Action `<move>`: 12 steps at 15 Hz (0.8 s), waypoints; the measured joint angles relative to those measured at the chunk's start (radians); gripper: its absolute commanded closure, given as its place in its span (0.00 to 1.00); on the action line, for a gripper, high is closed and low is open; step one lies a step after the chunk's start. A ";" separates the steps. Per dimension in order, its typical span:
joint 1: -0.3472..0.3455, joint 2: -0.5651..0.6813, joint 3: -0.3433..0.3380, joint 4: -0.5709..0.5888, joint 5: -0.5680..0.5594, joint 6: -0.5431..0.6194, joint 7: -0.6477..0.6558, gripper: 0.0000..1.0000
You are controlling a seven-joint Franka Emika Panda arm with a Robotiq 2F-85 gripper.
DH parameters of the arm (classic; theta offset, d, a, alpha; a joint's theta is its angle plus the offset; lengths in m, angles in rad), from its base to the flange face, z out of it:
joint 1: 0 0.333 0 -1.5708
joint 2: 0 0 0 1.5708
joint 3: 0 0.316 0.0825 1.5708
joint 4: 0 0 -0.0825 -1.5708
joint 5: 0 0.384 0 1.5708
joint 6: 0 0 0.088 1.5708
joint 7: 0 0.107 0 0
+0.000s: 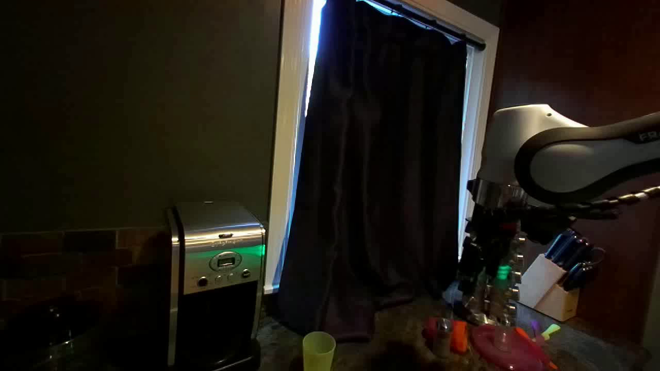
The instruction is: Open the curtain.
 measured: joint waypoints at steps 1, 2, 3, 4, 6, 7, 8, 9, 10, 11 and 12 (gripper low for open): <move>0.000 0.002 0.000 -0.006 0.000 0.000 0.000 0.00; 0.000 0.004 0.000 -0.012 0.000 0.000 0.000 0.00; 0.000 0.005 0.000 -0.015 0.000 0.000 0.000 0.00; 0.000 0.007 0.000 -0.015 0.000 0.000 0.000 0.00; 0.000 0.007 0.000 -0.015 0.000 0.000 0.000 0.00; 0.000 0.007 0.000 -0.015 0.000 0.000 0.000 0.00; 0.000 0.007 0.000 -0.015 0.000 0.000 0.000 0.00; 0.000 0.007 0.000 -0.015 0.000 0.000 0.000 0.00; 0.000 0.007 0.000 -0.015 0.000 0.000 0.000 0.00; 0.000 0.007 0.000 -0.015 0.000 0.000 0.000 0.00; 0.000 0.007 0.000 -0.015 0.000 0.000 0.000 0.00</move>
